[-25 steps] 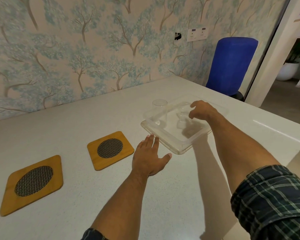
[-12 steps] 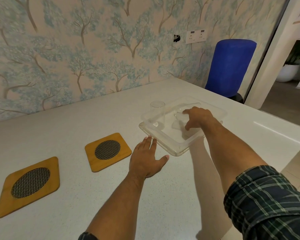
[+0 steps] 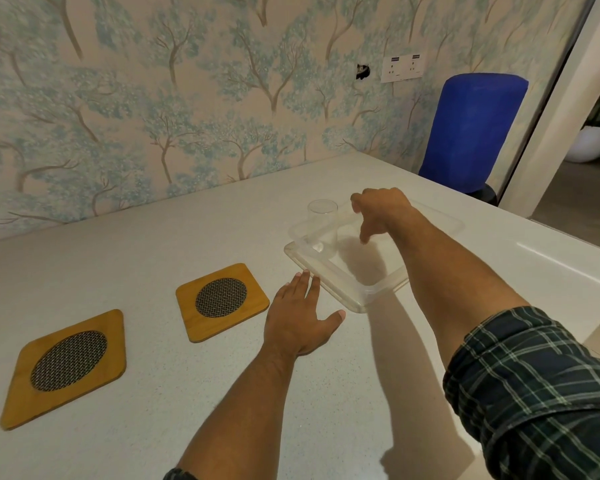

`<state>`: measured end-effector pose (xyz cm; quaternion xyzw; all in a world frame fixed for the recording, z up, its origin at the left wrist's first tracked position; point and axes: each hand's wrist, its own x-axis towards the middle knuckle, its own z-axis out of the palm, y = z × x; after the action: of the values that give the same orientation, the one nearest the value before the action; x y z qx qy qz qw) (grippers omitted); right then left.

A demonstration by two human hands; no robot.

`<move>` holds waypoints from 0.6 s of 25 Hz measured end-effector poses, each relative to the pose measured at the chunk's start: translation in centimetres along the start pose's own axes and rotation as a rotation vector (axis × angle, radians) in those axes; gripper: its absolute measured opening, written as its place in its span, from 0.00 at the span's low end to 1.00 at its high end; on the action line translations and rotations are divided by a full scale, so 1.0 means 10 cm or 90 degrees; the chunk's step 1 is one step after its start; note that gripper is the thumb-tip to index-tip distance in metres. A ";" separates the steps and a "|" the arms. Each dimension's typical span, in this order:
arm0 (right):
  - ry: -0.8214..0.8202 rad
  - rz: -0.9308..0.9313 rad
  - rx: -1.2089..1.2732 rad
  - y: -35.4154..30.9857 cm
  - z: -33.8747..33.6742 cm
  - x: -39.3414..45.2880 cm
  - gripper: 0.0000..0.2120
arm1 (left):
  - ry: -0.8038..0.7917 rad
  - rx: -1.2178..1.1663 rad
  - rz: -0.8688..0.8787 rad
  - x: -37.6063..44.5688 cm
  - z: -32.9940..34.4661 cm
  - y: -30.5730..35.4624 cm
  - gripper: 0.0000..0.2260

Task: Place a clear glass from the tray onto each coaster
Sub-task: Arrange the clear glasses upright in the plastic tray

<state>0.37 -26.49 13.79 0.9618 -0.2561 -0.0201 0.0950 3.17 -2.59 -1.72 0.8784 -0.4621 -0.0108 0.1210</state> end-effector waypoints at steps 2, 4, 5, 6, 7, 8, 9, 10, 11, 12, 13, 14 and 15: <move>0.002 0.004 0.018 -0.03 -0.06 0.04 0.35 | 0.001 0.002 0.001 -0.01 -0.02 0.01 0.45; 0.012 0.018 0.069 -0.05 -0.08 0.10 0.37 | 0.002 0.003 0.000 -0.01 -0.03 0.01 0.45; 0.019 0.025 0.098 -0.05 -0.08 0.12 0.39 | 0.002 0.004 -0.001 -0.01 -0.03 0.01 0.45; 0.026 0.030 0.125 -0.05 -0.08 0.15 0.40 | 0.001 0.006 -0.003 0.00 -0.02 0.01 0.45; 0.030 0.035 0.148 -0.05 -0.06 0.17 0.42 | 0.001 0.007 -0.003 0.00 -0.02 0.01 0.44; 0.030 0.039 0.171 -0.05 -0.04 0.20 0.43 | 0.002 0.008 -0.003 0.00 -0.02 0.01 0.44; 0.032 0.042 0.194 -0.04 -0.02 0.22 0.43 | 0.003 0.010 -0.004 0.00 -0.02 0.01 0.44; 0.036 0.045 0.222 -0.04 0.01 0.25 0.43 | 0.005 0.012 -0.005 0.00 -0.01 0.01 0.43; 0.041 0.050 0.250 -0.05 0.03 0.27 0.44 | 0.005 0.013 -0.007 0.00 -0.01 0.01 0.43; 0.047 0.054 0.274 -0.05 0.05 0.30 0.44 | 0.003 0.011 -0.007 0.00 -0.02 0.01 0.43; 0.053 0.058 0.291 -0.06 0.07 0.33 0.43 | 0.001 0.010 -0.007 0.00 -0.02 0.01 0.43; 0.058 0.062 0.304 -0.06 0.09 0.36 0.43 | 0.000 0.009 -0.007 0.00 -0.02 0.01 0.43; 0.062 0.067 0.317 -0.07 0.10 0.39 0.42 | 0.001 0.009 -0.006 0.00 -0.02 0.01 0.43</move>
<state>4.04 -28.02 12.67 0.9408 -0.2977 0.0951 -0.1314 3.06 -2.59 -1.48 0.8815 -0.4579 -0.0072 0.1153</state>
